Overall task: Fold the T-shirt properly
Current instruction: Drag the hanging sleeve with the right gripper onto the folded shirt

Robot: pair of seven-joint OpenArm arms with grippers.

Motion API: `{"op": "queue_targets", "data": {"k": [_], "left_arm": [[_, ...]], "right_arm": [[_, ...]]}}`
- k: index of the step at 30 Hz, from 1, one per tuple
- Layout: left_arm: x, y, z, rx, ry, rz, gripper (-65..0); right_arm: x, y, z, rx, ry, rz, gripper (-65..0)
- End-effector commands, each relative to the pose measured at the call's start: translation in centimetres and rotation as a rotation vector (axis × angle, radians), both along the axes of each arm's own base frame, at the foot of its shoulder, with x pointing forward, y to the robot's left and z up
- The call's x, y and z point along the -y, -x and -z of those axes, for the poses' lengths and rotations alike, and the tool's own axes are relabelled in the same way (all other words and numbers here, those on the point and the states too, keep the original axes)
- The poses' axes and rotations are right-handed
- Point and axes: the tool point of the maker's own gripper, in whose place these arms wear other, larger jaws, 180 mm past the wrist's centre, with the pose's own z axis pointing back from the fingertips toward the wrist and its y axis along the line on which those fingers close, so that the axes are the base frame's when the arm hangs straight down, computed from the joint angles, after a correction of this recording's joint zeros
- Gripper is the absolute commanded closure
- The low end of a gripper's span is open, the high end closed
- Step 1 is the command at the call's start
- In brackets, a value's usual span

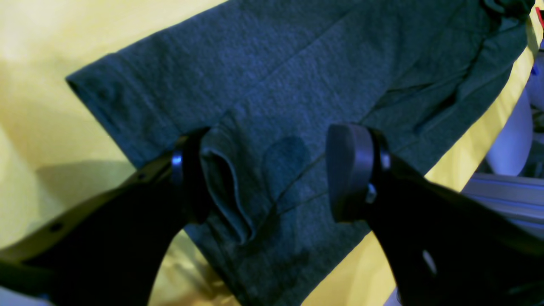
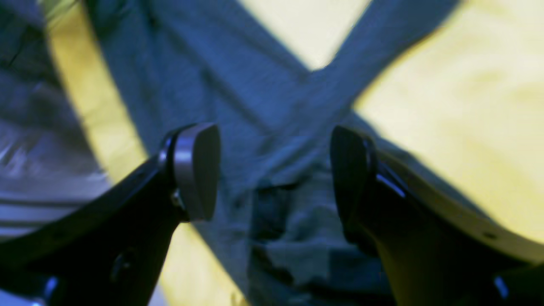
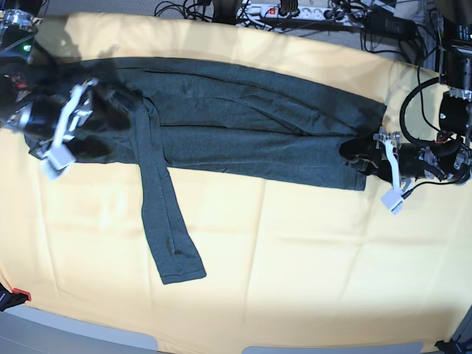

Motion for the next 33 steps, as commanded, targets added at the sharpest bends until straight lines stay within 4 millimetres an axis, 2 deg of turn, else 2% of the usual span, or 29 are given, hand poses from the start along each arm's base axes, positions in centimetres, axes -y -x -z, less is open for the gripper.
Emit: {"op": "queue_targets", "data": {"k": [1, 3, 6, 8, 13, 21, 28, 33], "left_arm": [[-0.3, -0.9, -1.6, 0.047, 0.010, -0.001, -41.8], [-0.3, -1.0, -1.7, 0.048, 0.011, -0.001, -41.8], [-0.3, -1.0, -1.7, 0.048, 0.012, -0.002, -41.8], [-0.3, -1.0, -1.7, 0.049, 0.014, -0.002, -41.8], [-0.2, -1.0, -1.8, 0.049, 0.026, -0.003, -41.8], [-0.1, -1.0, -1.9, 0.050, 0.027, -0.003, -41.8], [-0.2, -0.9, -1.7, 0.046, 0.026, -0.003, -41.8], [-0.1, -0.3, -1.1, 0.026, 0.028, -0.003, -41.8]], "right_arm": [[0.2, -0.8, -2.3, 0.086, -0.039, 0.009, -42.2], [0.9, -1.6, -3.4, 0.144, -0.066, 0.063, -42.2], [1.3, -2.7, -2.9, 0.178, -0.046, 0.113, -42.2], [1.2, -3.7, -1.8, 0.176, -0.004, 0.130, -42.2], [1.4, -7.8, 1.4, 0.098, 0.024, 0.246, -42.2], [0.8, -13.5, 5.3, -0.064, -0.157, 0.324, -42.2], [0.7, -16.7, 7.7, -0.190, -0.291, 0.352, -42.2], [-1.3, -17.7, 9.6, -0.285, -0.376, 0.348, -42.2]]}}
